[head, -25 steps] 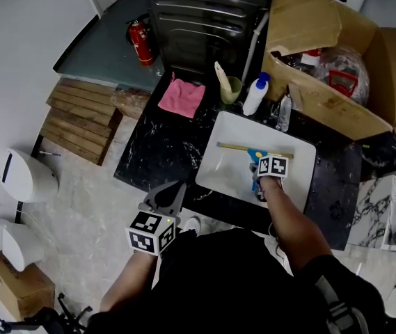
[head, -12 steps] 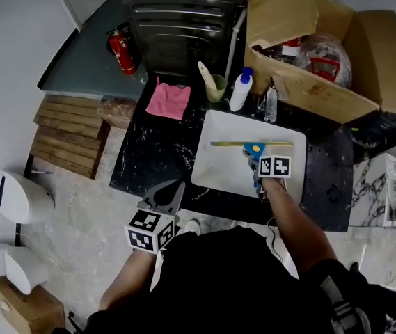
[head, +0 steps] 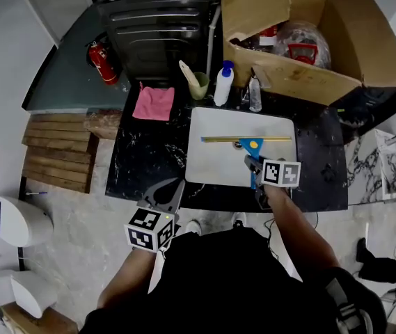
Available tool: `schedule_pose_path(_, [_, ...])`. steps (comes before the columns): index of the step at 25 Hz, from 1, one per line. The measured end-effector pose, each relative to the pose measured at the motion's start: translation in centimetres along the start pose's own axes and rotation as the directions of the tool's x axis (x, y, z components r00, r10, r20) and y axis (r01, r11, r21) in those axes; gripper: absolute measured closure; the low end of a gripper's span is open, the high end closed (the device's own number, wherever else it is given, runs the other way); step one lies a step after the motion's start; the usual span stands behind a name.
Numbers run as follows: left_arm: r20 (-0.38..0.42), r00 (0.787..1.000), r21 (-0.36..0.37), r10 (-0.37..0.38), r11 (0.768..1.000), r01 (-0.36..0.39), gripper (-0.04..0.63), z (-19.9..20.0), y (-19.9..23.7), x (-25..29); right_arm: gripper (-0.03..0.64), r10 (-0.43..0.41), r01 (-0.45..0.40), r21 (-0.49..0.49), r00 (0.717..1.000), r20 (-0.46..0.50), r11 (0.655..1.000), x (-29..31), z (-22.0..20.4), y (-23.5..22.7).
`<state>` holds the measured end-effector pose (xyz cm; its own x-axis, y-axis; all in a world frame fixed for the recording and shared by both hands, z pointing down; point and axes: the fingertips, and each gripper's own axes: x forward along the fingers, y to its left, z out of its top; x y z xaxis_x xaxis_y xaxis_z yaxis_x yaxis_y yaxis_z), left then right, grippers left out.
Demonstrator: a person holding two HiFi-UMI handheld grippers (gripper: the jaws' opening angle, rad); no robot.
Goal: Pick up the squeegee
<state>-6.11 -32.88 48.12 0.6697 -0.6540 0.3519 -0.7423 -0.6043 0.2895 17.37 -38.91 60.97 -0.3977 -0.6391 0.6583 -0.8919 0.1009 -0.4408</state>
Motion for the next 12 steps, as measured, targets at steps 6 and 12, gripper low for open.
schedule_pose_path(6, [0.025, 0.997, 0.043, -0.066, 0.997, 0.065, 0.578, 0.7, -1.0, -0.1, 0.482, 0.023, -0.031, 0.054, 0.99, 0.136, 0.998, -4.8, 1.1, 3.2])
schedule_pose_path(12, [0.045, 0.984, 0.088, -0.173, 0.982, 0.169, 0.578, 2.0, -2.9, 0.0, 0.482, 0.033, -0.052, 0.083, 0.975, 0.221, 0.995, -8.5, 1.1, 5.9])
